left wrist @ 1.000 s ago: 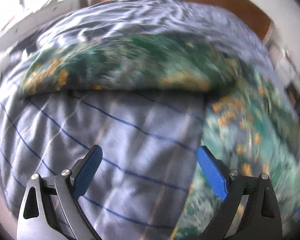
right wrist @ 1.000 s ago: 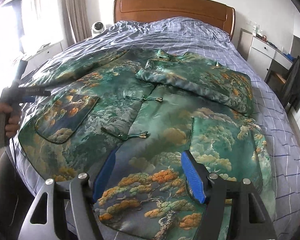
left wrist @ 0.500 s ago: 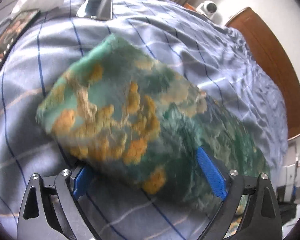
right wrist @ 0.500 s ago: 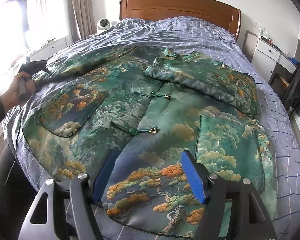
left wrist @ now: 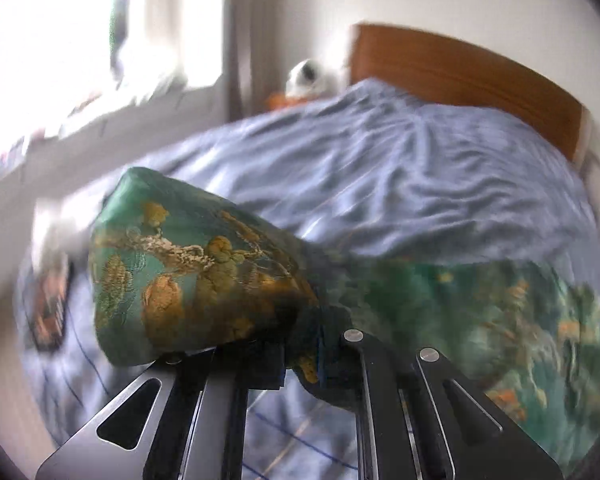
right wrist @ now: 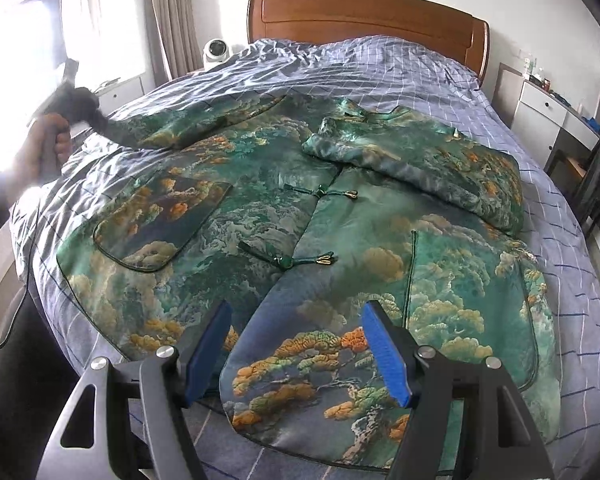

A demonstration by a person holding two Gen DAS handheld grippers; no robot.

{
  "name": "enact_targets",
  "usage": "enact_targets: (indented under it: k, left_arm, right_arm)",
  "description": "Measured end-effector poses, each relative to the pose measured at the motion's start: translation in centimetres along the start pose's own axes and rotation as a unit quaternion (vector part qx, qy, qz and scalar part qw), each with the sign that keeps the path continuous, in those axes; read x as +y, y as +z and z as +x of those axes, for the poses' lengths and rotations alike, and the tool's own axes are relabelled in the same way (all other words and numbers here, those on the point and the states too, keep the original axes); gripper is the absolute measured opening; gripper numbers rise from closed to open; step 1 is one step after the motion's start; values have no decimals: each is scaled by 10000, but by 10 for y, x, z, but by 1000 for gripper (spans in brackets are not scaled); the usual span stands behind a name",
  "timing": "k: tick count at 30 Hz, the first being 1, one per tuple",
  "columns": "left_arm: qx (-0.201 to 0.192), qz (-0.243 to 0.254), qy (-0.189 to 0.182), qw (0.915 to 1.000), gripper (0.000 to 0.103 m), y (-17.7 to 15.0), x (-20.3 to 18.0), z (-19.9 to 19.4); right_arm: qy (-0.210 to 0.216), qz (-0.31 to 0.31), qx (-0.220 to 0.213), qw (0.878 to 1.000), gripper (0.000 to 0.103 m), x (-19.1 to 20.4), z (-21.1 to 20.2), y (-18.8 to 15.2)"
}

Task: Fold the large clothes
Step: 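Grasp the other sleeve cuff with the left gripper and lift it, then fold the held sleeve across the jacket front with the left gripper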

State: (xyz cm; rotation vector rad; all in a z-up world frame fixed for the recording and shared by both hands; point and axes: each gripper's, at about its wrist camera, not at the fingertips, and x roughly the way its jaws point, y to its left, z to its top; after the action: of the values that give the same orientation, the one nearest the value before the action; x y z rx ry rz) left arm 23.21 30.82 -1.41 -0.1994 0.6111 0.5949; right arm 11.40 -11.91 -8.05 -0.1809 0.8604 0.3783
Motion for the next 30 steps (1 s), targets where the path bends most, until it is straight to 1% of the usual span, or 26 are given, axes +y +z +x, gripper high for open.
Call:
enact_targets:
  k: [2,3,5,7,8,10,11,13,14,15,16,17,18,19,20,21,22,24,25,27,29,30]
  left_arm:
    - [-370,650,-90,9972,9,2,-35,-27]
    - [-537,947,-150,9939,9,1,-52,-39]
    - [-838,1530,-290,9842,9,-7,-88,-61]
    - [-983,1969,-473,9743,9,-18,-119,-75]
    - [-1004,2108,-559,9708,10,-23,-132,-80]
    - [-990,2421,-755,9622,10,-42,-162,-88]
    - [-958,2532,-796,9594,13,-49,-172,-90]
    - [-837,2873,-879,9501,25,-76,-201,-94]
    - [-755,3021,-933,9457,51,-90,-212,-98]
    - [-646,3168,-989,9411,83,-104,-223,-99]
    - [-560,3311,-1026,9363,93,-122,-234,-98]
    - [-479,3454,-1099,9308,97,-139,-241,-99]
    - [-386,3555,-1154,9267,97,-150,-244,-102]
    - [-206,3691,-1256,9207,97,-164,-246,-103]
    - [-92,3750,-1328,9174,97,-175,-243,-105]
    - [-51,3751,-1371,9168,97,-180,-241,-106]
    - [41,3674,-1465,9184,97,-184,-229,-110]
    - [249,3406,-1625,9257,97,-182,-207,-113]
    - [423,3153,-1748,9318,97,-178,-191,-112]
    - [647,2693,-1849,9429,97,-173,-165,-106]
    - [805,2155,-1731,9577,97,-167,-134,-99]
    - [852,1999,-1673,9617,97,-167,-126,-96]
  right_arm:
    - [1,44,-24,10000,70,-2,-1,0]
    - [0,63,-39,10000,70,-2,-2,-1]
    - [-5,96,-85,9999,70,-4,-5,-1]
    - [-18,115,-130,9998,70,-5,-9,-2]
    - [-28,130,-155,9998,70,-7,-11,-3]
    - [-54,161,-191,9997,70,-10,-14,-5]
    - [-69,183,-206,9996,70,-12,-15,-7]
    - [-101,245,-221,9994,70,-17,-18,-10]
    - [-116,284,-223,9993,70,-19,-19,-11]
    - [-131,325,-225,9991,70,-22,-20,-13]
    - [-148,375,-227,9989,70,-25,-21,-15]
    - [-162,411,-221,9988,70,-28,-21,-16]
    - [-181,463,-205,9986,70,-31,-21,-18]
    - [-189,498,-197,9984,70,-34,-21,-18]
    - [-197,550,-191,9981,70,-38,-22,-19]
    - [-213,584,-198,9979,70,-40,-23,-20]
    - [-239,623,-219,9975,70,-44,-24,-20]
    - [-278,695,-252,9969,70,-53,-24,-19]
    - [-280,729,-254,9966,70,-56,-23,-18]
    - [-220,884,-259,9955,70,-68,-19,-9]
    - [14,1157,-301,9928,70,-81,-12,7]
    - [298,1414,-315,9890,70,-92,-5,21]
